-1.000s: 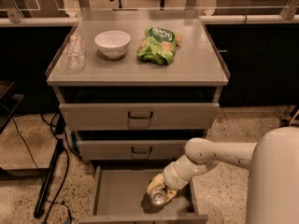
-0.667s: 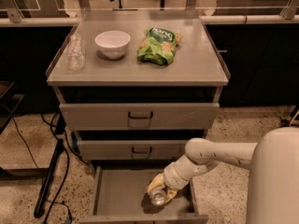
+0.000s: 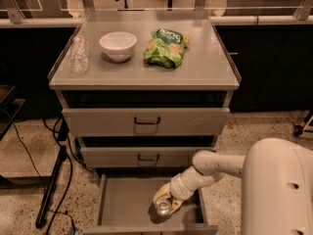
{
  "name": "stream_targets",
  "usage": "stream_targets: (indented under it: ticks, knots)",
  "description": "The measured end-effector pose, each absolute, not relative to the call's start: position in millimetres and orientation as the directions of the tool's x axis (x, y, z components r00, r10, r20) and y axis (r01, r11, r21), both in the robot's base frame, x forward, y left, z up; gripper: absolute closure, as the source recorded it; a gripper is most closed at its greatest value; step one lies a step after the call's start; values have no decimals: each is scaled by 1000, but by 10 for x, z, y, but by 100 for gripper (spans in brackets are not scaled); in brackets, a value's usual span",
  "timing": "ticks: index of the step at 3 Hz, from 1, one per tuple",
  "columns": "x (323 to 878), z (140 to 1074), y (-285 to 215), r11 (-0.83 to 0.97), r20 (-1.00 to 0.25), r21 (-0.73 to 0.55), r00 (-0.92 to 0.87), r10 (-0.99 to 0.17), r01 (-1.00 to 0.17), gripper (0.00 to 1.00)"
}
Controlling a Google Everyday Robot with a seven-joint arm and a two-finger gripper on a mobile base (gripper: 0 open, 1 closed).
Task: Place pepsi can into bottom drawer
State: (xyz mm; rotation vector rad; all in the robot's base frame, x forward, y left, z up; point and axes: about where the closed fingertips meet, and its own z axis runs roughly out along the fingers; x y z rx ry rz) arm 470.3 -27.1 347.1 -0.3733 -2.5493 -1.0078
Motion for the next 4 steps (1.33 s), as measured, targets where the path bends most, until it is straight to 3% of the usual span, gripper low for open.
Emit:
stream_targets:
  ticks: [3, 4]
  knots:
    - [4689, 2958, -201, 668, 521, 582, -843, 133, 464, 100]
    - [4660, 2745, -155, 607, 569, 619, -817, 91, 498, 100]
